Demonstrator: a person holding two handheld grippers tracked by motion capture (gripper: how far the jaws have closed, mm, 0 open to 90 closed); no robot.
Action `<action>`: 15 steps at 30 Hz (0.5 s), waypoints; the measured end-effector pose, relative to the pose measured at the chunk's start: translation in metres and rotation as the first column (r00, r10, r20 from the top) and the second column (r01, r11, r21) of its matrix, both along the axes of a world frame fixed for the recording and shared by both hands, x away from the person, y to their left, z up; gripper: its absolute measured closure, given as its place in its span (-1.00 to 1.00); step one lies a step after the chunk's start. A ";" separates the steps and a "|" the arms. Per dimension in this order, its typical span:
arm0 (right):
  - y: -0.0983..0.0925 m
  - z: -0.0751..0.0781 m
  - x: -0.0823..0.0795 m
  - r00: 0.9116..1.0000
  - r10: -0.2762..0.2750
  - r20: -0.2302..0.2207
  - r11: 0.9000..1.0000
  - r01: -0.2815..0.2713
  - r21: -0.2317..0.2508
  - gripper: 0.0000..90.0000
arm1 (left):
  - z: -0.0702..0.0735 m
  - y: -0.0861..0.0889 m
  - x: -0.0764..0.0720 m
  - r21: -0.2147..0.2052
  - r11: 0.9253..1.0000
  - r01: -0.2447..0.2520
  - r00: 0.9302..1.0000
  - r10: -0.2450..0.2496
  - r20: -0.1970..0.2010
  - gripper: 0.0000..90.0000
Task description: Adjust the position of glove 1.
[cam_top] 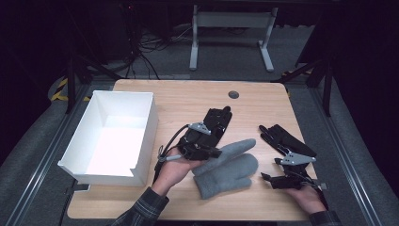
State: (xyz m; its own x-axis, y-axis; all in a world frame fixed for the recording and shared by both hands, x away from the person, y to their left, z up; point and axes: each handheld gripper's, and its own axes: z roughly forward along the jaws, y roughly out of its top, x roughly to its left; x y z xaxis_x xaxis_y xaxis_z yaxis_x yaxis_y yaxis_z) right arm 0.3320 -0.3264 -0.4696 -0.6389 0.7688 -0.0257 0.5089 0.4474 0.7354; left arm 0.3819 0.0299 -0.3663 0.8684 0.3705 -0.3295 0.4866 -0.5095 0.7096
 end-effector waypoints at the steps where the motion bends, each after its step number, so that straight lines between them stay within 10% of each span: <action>1: 0.000 0.000 0.000 1.000 0.000 0.000 1.000 0.000 0.000 -0.64 | -0.001 -0.001 -0.001 0.003 1.000 -0.002 1.000 0.002 0.000 0.95; 15: 0.000 0.000 0.000 1.000 -0.001 0.000 1.000 0.001 0.001 -0.64 | -0.013 -0.014 -0.008 0.027 0.999 0.034 0.999 -0.033 -0.025 0.95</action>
State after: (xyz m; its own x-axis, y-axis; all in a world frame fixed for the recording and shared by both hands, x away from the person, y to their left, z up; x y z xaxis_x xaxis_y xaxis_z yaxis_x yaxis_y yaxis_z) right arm 0.3319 -0.3264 -0.4696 -0.6383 0.7694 -0.0248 0.5092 0.4462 0.7360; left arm 0.3743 0.0156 -0.3794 0.8725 0.3502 -0.3408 0.4857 -0.5449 0.6835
